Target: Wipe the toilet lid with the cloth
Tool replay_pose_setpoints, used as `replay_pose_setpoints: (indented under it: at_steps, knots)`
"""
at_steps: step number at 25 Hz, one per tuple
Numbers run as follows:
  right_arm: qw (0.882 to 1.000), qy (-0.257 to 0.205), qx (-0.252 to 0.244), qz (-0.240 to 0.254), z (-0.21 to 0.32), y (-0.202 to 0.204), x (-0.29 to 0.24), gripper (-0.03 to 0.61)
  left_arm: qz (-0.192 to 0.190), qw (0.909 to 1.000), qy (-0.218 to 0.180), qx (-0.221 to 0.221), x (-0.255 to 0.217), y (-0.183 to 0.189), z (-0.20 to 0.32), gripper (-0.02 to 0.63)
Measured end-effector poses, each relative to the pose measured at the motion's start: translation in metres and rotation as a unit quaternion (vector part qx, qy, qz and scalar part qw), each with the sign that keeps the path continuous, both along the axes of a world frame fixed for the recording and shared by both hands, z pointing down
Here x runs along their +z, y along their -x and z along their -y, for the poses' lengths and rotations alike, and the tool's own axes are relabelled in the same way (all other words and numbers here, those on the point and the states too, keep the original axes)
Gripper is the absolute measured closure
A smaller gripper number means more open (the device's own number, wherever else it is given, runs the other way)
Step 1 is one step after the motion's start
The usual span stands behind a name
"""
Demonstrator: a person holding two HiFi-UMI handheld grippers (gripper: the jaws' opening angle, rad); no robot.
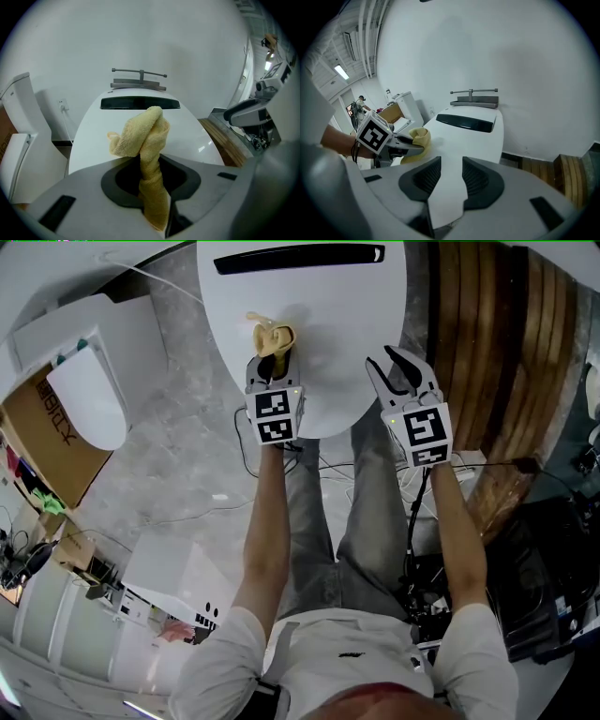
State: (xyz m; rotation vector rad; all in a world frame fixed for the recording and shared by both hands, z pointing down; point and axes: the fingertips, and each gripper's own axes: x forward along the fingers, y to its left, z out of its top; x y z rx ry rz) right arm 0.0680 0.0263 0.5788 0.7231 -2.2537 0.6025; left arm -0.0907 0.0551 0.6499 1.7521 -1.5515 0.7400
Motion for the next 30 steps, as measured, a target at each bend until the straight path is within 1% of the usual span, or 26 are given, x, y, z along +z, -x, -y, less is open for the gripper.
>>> replay_pose_setpoints:
  at_steps: [6, 11, 22, 30]
  knots:
    - [1.000, 0.004, 0.012, 0.002, 0.003, -0.023, 0.001, 0.422, -0.005, 0.9999, 0.000, 0.012, 0.000, -0.032, 0.007, 0.508]
    - [1.000, 0.012, 0.017, 0.007, 0.001, -0.032, 0.002, 0.422, -0.010, 0.9996, 0.001, 0.027, 0.001, -0.057, 0.013, 0.508]
    - [0.999, 0.018, 0.036, 0.009, 0.000, -0.069, 0.005, 0.422, -0.032, 0.9967, 0.009, 0.074, 0.002, -0.128, 0.020, 0.508]
    - [0.999, 0.024, 0.043, 0.009, -0.005, -0.092, 0.007, 0.422, -0.049, 0.9919, 0.021, 0.116, 0.005, -0.178, 0.016, 0.508]
